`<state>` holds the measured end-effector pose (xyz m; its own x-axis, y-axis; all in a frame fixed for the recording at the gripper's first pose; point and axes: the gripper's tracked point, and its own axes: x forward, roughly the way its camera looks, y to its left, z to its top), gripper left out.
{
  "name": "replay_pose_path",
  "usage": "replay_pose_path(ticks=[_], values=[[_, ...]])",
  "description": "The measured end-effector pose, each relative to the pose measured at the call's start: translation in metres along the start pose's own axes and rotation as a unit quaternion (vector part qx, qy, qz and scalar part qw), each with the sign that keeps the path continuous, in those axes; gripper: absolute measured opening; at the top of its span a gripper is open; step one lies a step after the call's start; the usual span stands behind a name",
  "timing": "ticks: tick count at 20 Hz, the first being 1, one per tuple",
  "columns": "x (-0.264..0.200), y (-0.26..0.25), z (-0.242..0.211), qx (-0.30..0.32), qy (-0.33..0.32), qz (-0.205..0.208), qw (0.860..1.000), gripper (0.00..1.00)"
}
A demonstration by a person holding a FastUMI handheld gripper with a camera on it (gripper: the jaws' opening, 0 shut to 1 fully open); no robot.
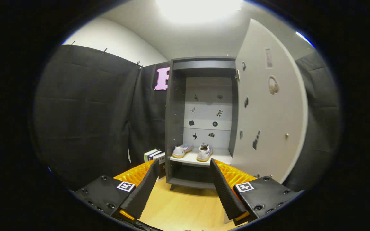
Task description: Open the shoe cabinet door, grab the shoes and put them into the shoe cabinet, then close the shoe cabinet door.
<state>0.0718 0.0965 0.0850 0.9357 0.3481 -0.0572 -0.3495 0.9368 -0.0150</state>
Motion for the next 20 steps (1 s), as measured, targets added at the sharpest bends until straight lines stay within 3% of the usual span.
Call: replay_pose_path(ticks=[5, 10, 20], values=[[-0.06, -0.067, -0.004, -0.003, -0.008, -0.019, 1.0, 0.97], [-0.094, -0.131, -0.013, 0.033, -0.006, -0.03, 0.999, 0.97], [-0.067, -0.229, -0.031, 0.07, 0.006, -0.049, 0.996, 0.98]])
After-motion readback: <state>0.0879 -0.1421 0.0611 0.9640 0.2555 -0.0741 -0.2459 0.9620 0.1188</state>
